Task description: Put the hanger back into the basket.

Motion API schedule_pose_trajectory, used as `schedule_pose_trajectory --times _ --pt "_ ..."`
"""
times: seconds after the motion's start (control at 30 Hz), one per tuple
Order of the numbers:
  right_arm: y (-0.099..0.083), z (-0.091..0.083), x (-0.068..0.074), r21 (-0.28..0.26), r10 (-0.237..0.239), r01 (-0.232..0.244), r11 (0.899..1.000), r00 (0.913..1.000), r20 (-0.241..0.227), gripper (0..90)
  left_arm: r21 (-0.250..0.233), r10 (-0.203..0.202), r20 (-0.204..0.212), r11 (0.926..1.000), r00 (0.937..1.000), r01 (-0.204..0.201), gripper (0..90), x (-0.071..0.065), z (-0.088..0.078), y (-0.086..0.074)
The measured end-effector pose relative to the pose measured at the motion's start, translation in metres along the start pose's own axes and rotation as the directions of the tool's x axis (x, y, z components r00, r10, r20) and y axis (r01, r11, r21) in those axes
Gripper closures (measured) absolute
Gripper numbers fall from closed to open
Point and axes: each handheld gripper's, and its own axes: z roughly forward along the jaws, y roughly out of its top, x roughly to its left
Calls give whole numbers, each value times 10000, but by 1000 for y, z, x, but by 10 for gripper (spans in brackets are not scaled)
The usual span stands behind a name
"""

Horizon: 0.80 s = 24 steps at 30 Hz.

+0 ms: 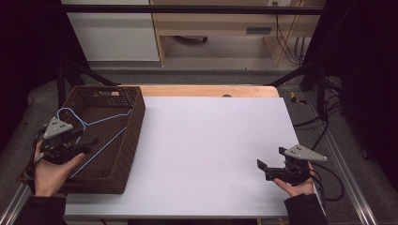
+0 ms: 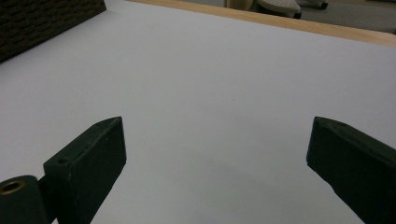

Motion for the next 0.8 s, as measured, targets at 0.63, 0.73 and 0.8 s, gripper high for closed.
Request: schedule_pose_trajectory --times 0.63,0.73,0.8 --pt "1 -3 0 -224 -59 57 9997 9999 -114 49 -1664 612 2888 9860 9554 -128 125 -83 13 -29" --pt "1 -3 0 -259 -64 60 9996 9999 -150 48 -1569 712 2893 9873 9546 -261 108 -90 18 -34" --pt "1 -4 0 -285 -67 62 9996 9998 -171 48 -1520 727 2979 9880 9518 -279 101 -93 22 -36"
